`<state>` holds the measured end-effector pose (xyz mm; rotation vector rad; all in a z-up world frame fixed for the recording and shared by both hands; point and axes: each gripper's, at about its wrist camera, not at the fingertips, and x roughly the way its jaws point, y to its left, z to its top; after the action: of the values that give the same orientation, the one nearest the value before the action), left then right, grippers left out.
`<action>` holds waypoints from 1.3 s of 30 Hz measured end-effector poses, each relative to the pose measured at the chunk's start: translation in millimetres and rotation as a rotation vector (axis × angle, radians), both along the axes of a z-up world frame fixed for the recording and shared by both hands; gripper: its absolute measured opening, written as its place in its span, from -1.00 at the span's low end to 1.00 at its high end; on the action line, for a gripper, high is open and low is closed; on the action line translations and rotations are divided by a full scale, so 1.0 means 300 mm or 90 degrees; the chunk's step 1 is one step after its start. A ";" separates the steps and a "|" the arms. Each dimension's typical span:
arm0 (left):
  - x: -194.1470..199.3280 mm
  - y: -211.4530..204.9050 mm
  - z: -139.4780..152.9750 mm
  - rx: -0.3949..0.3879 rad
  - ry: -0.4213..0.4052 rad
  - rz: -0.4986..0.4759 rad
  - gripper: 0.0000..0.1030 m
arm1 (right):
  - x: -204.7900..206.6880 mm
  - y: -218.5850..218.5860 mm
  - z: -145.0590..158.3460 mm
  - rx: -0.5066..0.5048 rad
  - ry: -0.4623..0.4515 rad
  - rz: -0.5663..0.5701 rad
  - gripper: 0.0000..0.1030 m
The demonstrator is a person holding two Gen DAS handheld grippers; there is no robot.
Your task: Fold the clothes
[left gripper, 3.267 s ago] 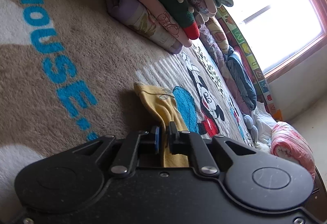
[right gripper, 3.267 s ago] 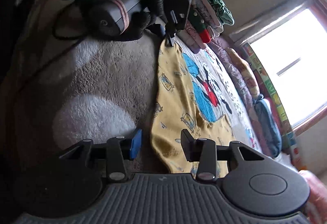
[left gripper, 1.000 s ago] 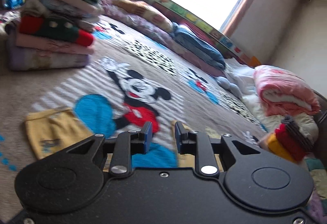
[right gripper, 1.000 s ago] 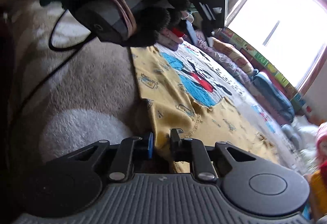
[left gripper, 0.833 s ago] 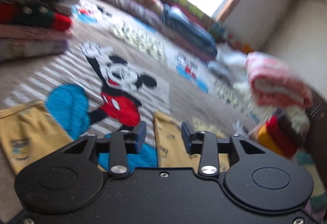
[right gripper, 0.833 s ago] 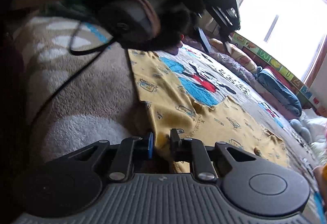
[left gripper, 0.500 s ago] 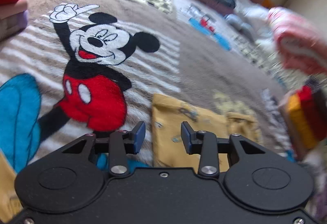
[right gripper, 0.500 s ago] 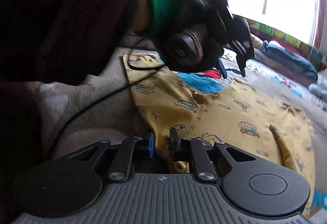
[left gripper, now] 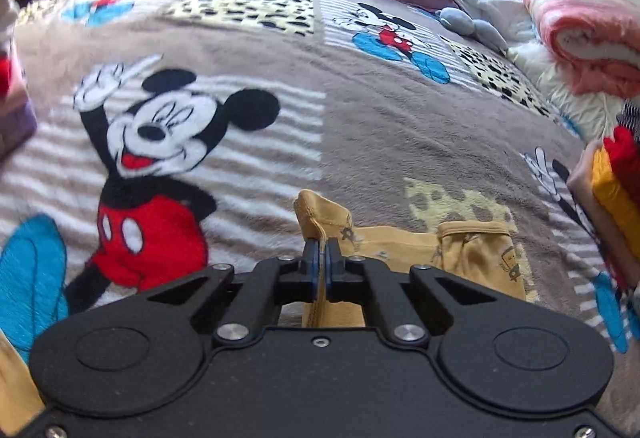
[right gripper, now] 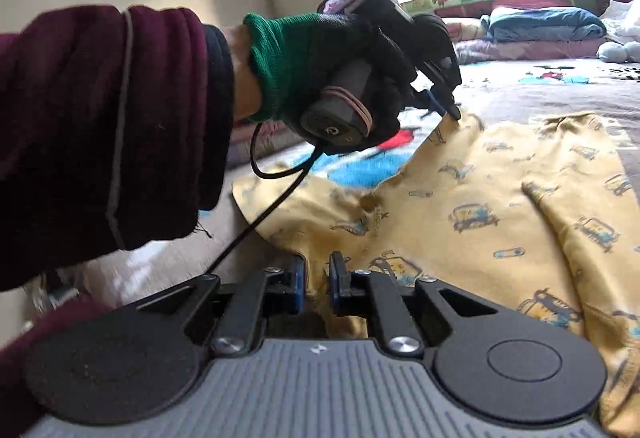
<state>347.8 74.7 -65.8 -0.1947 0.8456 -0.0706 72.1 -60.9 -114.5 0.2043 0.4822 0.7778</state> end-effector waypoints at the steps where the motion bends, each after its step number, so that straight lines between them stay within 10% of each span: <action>1: -0.001 -0.016 0.008 0.009 0.000 0.000 -1.00 | -0.002 -0.019 0.004 0.019 0.008 -0.007 -0.73; 22: 0.043 -0.317 -0.055 0.145 0.039 -0.038 -1.00 | -0.055 -0.318 -0.167 0.341 0.283 -0.230 -0.77; 27: 0.017 -0.307 -0.033 0.090 0.028 -0.057 -0.31 | -0.064 -0.307 -0.188 0.357 0.310 -0.257 -0.77; 39: -0.665 0.157 0.151 -0.084 -0.129 0.106 0.04 | -0.094 -0.252 -0.142 0.285 0.257 -0.275 -0.61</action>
<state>148.3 121.7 -20.6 -0.3750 0.6203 0.0098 43.8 -136.4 -157.1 0.8655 0.6123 0.4061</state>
